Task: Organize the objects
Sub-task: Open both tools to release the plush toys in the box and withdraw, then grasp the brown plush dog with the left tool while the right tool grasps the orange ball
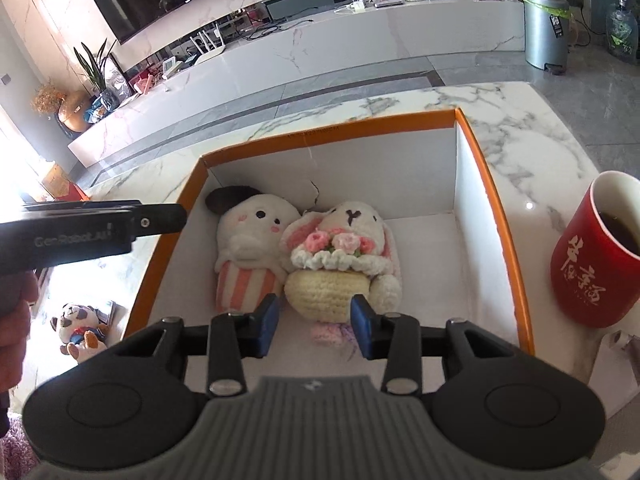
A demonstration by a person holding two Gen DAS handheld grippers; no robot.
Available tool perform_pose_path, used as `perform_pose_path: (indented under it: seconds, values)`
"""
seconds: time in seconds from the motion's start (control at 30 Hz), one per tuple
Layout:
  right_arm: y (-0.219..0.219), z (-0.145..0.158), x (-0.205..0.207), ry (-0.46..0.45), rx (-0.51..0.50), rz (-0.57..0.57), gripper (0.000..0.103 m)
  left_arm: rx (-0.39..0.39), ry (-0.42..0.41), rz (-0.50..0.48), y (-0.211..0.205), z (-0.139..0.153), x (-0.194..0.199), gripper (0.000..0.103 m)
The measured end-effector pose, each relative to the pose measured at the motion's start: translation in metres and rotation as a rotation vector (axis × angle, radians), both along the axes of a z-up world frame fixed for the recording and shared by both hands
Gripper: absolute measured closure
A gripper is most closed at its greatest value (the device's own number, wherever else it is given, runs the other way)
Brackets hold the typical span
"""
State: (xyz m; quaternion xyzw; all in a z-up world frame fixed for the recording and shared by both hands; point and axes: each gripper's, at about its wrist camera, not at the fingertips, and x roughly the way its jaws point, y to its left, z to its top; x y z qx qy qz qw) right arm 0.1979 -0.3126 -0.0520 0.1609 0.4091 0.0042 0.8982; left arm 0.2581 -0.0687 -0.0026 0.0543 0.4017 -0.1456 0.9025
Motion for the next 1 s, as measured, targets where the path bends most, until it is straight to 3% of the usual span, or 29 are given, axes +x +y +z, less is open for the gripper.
perform_pose_path:
  seconds: [0.2, 0.4, 0.67, 0.73, 1.0]
  values:
    - [0.039, 0.032, -0.022, -0.107, 0.004, 0.100, 0.060, -0.007, -0.015, 0.072, 0.052, 0.029, -0.040, 0.043]
    - [0.094, 0.051, -0.026, -0.160, -0.008, 0.220, 0.060, 0.002, -0.009, 0.230, 0.115, 0.030, -0.067, 0.043]
    - [0.164, 0.034, -0.012, -0.090, -0.037, 0.349, 0.060, -0.072, 0.054, 0.355, 0.175, -0.001, -0.087, 0.042]
    - [0.179, 0.026, -0.005, -0.069, -0.052, 0.369, 0.061, -0.113, 0.075, 0.404, 0.187, -0.013, -0.086, 0.036]
    - [0.219, -0.004, 0.032, 0.019, -0.090, 0.401, 0.083, -0.255, 0.178, 0.551, 0.215, -0.058, -0.075, 0.030]
